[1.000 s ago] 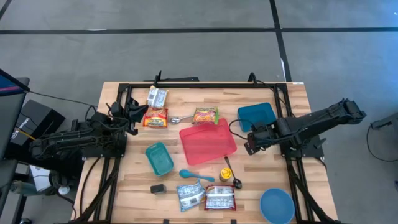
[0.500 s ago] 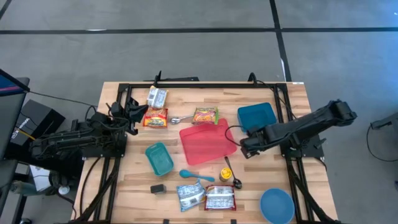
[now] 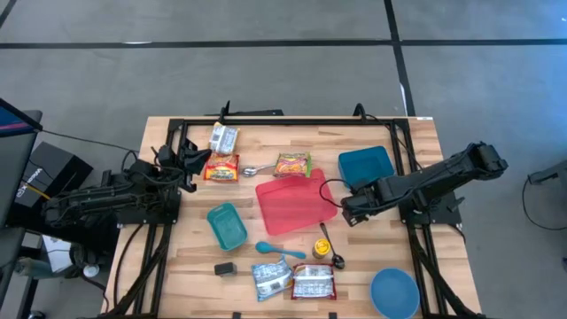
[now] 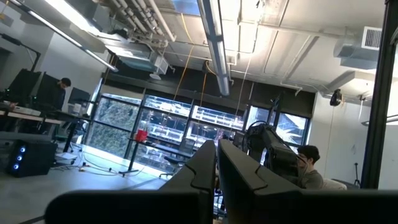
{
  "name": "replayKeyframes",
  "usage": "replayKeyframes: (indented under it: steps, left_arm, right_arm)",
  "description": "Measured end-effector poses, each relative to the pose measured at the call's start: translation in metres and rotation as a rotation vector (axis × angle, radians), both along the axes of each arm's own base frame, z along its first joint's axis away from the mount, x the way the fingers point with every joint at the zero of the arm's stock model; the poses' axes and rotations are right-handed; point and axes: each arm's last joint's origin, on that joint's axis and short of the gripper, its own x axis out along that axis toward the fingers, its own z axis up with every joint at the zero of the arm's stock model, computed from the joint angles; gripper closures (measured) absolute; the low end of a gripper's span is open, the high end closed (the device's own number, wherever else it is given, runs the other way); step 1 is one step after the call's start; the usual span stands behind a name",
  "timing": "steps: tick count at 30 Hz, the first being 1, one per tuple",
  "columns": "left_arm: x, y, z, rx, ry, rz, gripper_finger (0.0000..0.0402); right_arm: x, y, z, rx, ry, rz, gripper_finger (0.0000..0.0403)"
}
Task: Pick & Place Food Item
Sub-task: Put the green seasoning bottle into the blue bin
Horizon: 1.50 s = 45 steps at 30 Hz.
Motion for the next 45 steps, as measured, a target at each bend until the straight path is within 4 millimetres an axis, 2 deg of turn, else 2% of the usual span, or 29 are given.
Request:
replayKeyframes:
  steps: [6, 13, 21, 26, 45]
  left_arm:
    - [0.0000, 0.0000, 0.0000, 0.000, 0.000, 0.000, 0.0389]
    - [0.0000, 0.0000, 0.0000, 0.000, 0.000, 0.000, 0.0389]
    - [0.0000, 0.0000, 0.0000, 0.000, 0.000, 0.000, 0.0389]
    - [0.0000, 0.0000, 0.0000, 0.000, 0.000, 0.000, 0.0389]
    - [0.0000, 0.0000, 0.0000, 0.000, 0.000, 0.000, 0.0389]
  right_arm:
    - [0.0047, 0.0011, 0.0001, 0.009, -0.046, 0.023, 0.0164]
    - [0.0048, 0.0011, 0.0003, 0.008, -0.048, 0.025, 0.0204]
    - [0.0050, 0.0012, 0.0003, 0.009, -0.048, 0.025, 0.0172]
    - [0.0049, 0.0012, 0.0003, 0.009, -0.048, 0.025, 0.0205]
    - [0.0049, 0.0012, 0.0003, 0.009, -0.048, 0.025, 0.0206]
